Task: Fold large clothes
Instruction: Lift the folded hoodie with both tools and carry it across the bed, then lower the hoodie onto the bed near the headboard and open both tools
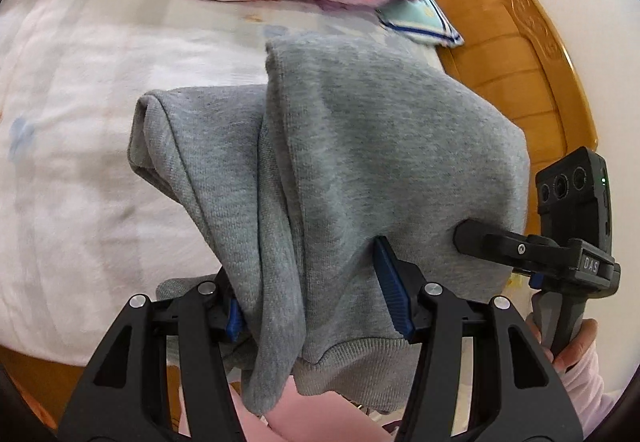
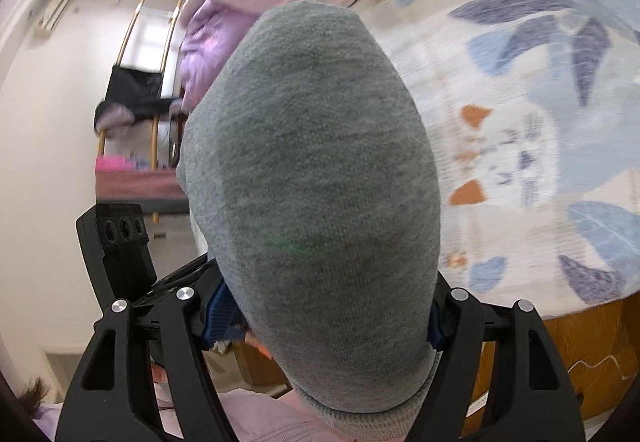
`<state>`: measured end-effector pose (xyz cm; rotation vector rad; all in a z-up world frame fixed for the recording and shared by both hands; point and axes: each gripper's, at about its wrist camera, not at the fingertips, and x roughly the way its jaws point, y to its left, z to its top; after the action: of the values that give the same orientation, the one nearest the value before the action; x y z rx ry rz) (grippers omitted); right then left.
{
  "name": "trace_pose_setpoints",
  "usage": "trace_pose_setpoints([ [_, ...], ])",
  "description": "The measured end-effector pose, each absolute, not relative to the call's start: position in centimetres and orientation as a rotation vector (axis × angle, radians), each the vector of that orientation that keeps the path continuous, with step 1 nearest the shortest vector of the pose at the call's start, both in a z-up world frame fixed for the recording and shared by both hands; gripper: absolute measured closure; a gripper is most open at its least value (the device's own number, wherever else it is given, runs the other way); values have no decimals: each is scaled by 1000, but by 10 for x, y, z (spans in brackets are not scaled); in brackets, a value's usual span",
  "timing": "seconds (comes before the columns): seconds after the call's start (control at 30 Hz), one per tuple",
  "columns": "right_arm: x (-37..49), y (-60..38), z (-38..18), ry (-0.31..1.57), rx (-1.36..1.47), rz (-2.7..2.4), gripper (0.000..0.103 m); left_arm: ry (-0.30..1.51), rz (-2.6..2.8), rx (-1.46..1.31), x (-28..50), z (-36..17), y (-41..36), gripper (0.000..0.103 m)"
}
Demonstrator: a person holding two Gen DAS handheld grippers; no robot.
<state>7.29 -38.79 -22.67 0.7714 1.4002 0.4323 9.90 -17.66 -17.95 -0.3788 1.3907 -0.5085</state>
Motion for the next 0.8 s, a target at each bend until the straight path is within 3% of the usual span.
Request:
trace_pose_setpoints([
  [0.43,137,-562,-281,1463,792,385,33,1469,-434,-227,166,-244,-375,50],
  [0.73,221,-636,-405,1616,682,408,33,1586,-295,-189,230,-366,-459,49],
  [0.8,234,-654,-443,1697,619,252,28,1605,-211,-105,241,-397,-466,47],
])
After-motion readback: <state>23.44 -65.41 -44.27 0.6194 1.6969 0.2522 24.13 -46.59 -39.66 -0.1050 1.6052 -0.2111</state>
